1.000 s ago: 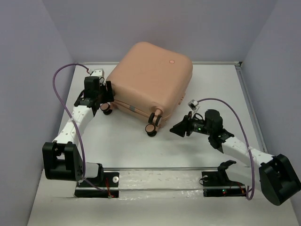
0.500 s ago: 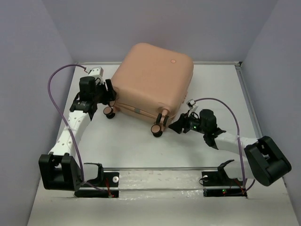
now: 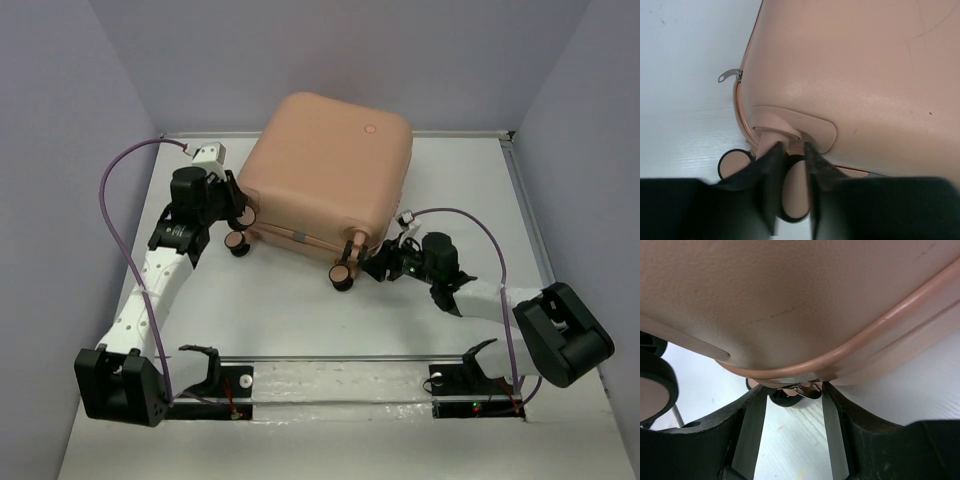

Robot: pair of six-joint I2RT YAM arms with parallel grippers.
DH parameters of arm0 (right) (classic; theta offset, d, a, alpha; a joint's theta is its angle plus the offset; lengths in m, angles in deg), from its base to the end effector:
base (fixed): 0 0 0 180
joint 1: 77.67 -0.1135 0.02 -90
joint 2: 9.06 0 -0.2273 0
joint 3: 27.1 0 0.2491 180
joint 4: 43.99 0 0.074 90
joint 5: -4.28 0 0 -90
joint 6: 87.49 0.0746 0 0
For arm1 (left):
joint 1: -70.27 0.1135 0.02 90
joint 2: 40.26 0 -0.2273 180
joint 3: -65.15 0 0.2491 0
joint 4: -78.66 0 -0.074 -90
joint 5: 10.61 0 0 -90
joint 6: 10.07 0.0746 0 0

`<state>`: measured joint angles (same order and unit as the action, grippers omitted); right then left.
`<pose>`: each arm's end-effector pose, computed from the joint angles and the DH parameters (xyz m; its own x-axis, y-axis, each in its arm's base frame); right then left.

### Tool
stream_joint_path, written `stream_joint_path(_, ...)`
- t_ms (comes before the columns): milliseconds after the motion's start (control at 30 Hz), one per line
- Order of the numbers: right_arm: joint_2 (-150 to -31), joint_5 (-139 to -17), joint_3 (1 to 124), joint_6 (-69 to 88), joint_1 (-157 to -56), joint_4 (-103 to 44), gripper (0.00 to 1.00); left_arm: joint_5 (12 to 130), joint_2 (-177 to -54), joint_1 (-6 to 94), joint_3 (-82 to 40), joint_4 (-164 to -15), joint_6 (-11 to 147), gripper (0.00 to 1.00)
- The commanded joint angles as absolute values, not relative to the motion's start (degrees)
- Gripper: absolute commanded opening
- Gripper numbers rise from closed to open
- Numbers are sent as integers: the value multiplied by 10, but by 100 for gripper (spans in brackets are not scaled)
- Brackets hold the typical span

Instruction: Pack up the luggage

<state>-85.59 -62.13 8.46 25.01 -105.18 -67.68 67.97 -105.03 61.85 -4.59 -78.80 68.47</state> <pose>0.2444 0.1609 0.1289 -0.5351 0.1167 -0.8367 -0.6034 0.6404 0.4752 0.3060 -0.0602 0.2963 -0.3583 -0.1438 -0.9225 0.2643 0.9320 -0.2480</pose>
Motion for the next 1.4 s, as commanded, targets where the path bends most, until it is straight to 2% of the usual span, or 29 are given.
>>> stream_joint_path(0, -834, -696, 82, 221, -1056, -726, 53, 765, -1009, 592, -32, -768, 704, 61)
stream_joint_path(67, -836, -702, 83, 221, -1056, -736, 51, 767, -998, 587, -20, -762, 704, 71)
stream_joint_path(100, -839, -696, 85, 224, -1056, -740, 50, 776, -992, 588, -16, -755, 704, 79)
stream_joint_path(333, -852, -690, 90, 232, -1056, -768, 46, 876, -973, 581, 11, -724, 703, 94)
stream_joint_path(500, -841, -688, 94, 223, -1056, -756, 46, 835, -982, 580, 32, -717, 699, 99)
stream_joint_path(767, -848, -683, 93, 224, -1056, -765, 46, 797, -1028, 580, 11, -743, 708, 99)
stream_joint_path(867, -851, -684, 93, 225, -1056, -767, 43, 797, -1051, 580, -2, -745, 710, 99)
stream_joint_path(1000, -845, -682, 93, 227, -1056, -767, 36, 797, -1063, 580, -12, -750, 710, 94)
stream_joint_path(1100, -838, -684, 92, 225, -1056, -761, 18, 797, -1062, 580, -23, -756, 709, 89)
stream_joint_path(1167, -835, -684, 90, 225, -1056, -760, 15, 776, -1066, 580, -34, -758, 709, 86)
stream_joint_path(1200, -834, -685, 90, 225, -1056, -760, 14, 770, -1075, 580, -36, -762, 709, 80)
stream_joint_path(1233, -832, -685, 88, 226, -1056, -759, 9, 767, -1078, 580, -39, -763, 707, 78)
stream_joint_path(1300, -832, -686, 86, 228, -1056, -760, 7, 759, -1090, 580, -41, -766, 707, 71)
stream_joint_path(1333, -832, -685, 84, 233, -1056, -761, 7, 754, -1091, 580, -39, -769, 707, 57)
stream_joint_path(1367, -831, -685, 82, 233, -1056, -764, 7, 753, -1091, 580, -38, -769, 708, 51)
